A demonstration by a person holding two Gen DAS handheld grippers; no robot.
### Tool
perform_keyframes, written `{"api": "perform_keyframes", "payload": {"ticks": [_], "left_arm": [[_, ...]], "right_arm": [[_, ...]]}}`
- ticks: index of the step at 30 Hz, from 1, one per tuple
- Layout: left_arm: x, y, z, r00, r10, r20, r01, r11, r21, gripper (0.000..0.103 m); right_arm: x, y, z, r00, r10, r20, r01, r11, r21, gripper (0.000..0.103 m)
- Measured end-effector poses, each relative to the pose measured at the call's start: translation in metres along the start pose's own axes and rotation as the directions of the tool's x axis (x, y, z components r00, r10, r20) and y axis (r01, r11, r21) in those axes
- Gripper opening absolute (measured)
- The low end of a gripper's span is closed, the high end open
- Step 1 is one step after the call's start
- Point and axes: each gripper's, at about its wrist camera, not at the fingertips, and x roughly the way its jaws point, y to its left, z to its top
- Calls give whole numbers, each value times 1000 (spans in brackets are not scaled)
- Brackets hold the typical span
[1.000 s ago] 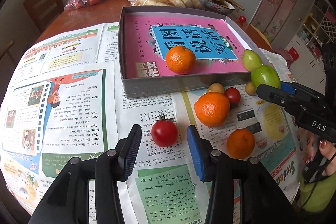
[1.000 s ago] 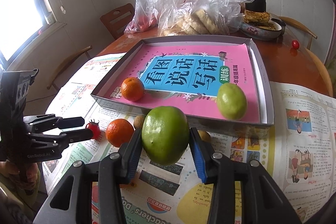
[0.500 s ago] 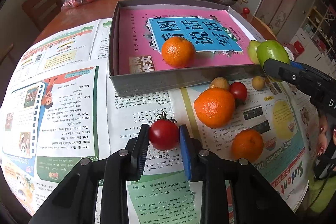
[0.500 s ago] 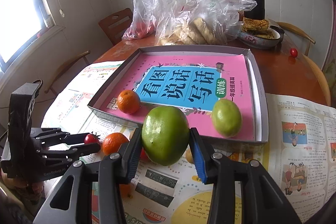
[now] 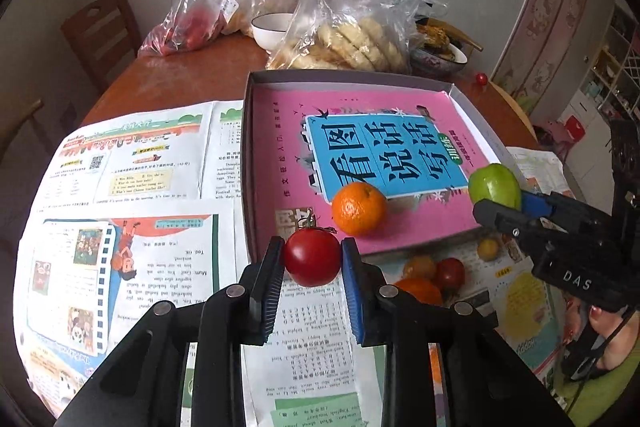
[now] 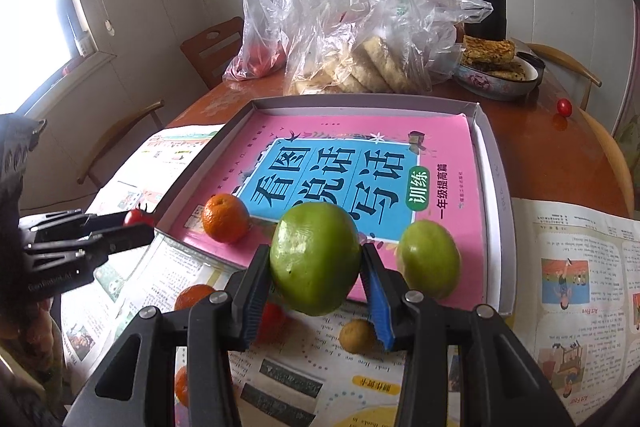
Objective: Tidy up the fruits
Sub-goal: 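Carry the tomato and lime over the pink book inside the tray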
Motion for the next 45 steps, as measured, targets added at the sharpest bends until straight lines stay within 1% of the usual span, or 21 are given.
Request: {"api": "perform_keyframes", "payload": {"ticks": [4, 9, 12, 14, 21, 24, 26, 30, 32, 35, 39, 45], "left_arm": [[16, -5, 14, 1000, 14, -20, -14, 1000, -15, 29], [37, -8, 24, 998, 43, -46, -44, 999, -25, 29], [44, -7, 29, 997, 73, -37, -74, 997, -22, 29], [49, -4, 32, 997, 66, -51, -68, 997, -41, 29], [64, -2, 35, 994, 84, -73, -87, 995, -39, 29], [63, -5, 35, 994, 93, -64, -95, 995, -31, 29], [64, -5, 35, 993, 98, -61, -100, 994, -32, 29], [66, -5, 38, 993, 104, -51, -106, 994, -41, 29], [67, -5, 39, 992, 114, -51, -116, 992, -42, 29], [67, -3, 40, 993, 105, -60, -109, 992, -69, 29], [66, -4, 38, 992, 111, -56, -115, 991, -69, 29], [61, -2, 32, 993, 108, -53, -111, 991, -73, 29]], "right_arm": [[9, -2, 3, 1000, 0, -5, 0, 1000, 2, 45], [20, -2, 9, 1000, 0, -16, 0, 1000, 3, 45], [25, 0, 12, 1000, -7, -26, 6, 1000, -14, 45], [30, 1, 13, 999, -15, -35, 14, 1000, -26, 45], [39, -1, 14, 999, -14, -41, 13, 1000, -18, 45], [44, -4, 14, 999, -10, -46, 10, 1000, -12, 45], [44, -4, 14, 999, -26, -37, 25, 999, -32, 45], [44, -5, 16, 1000, -14, -27, 13, 999, -39, 45], [45, -3, 16, 999, -26, -27, 24, 998, -58, 45], [44, 0, 16, 1000, 7, -23, -8, 998, -68, 45], [48, 7, 17, 999, 36, -36, -40, 995, -97, 45], [49, 13, 16, 998, 16, -56, -23, 993, -119, 45]]}}
